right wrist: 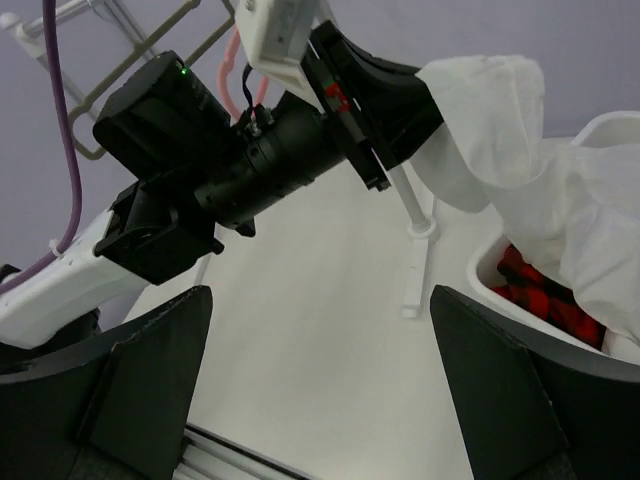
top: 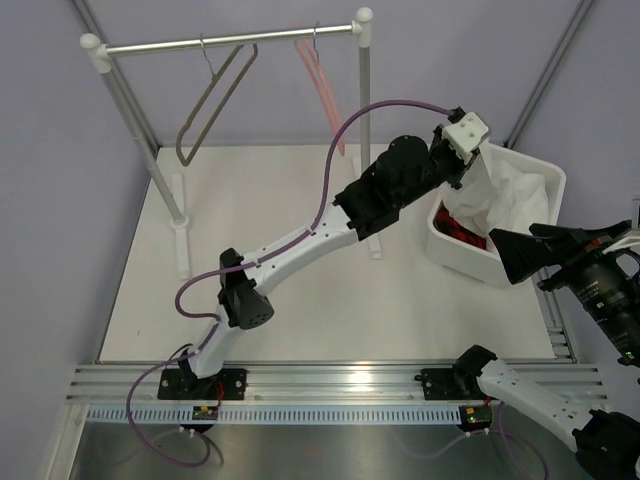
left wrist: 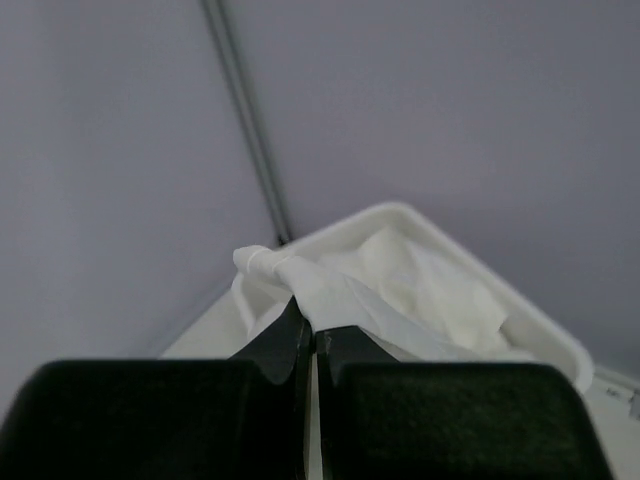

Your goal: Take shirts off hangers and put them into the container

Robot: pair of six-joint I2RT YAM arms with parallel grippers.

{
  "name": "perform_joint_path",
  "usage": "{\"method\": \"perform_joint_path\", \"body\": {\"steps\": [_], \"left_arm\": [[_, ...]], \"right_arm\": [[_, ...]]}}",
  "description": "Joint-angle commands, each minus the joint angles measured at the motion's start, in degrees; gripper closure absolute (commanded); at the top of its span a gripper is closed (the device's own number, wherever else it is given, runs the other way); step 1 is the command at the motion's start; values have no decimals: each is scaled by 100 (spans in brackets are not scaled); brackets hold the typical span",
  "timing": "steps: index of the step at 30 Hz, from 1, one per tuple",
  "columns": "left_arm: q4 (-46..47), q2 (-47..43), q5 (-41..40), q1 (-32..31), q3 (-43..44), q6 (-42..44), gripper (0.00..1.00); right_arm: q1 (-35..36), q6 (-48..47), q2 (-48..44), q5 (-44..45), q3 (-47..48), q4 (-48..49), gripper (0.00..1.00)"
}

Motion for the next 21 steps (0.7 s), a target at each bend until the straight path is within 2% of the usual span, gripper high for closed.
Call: {"method": "perform_joint_path", "body": {"steps": [1, 6, 10, 13, 18, 21], "left_arm": [[-1054, 917, 2249, 156, 1368, -581, 100], [19, 795, 3342, 385, 114, -1758, 100], [90, 1268, 4149, 456, 24, -2313, 100], [-164, 1927, 4721, 499, 506, -2726, 98], [-340, 2359, 4767, 789, 438, -3473, 97], [-857, 2517, 4574, 938, 595, -3597, 96]], "right_arm": [[-7, -112, 18, 738, 191, 507, 0], [-7, -261, 27, 1012, 182, 957, 1], [-7, -279, 18, 774, 25, 1194, 1], [-7, -279, 27, 774, -99, 1195, 0], [-7, -244, -105, 704, -231, 1194, 0], [-7, -218, -123, 713, -266, 1142, 1]]}}
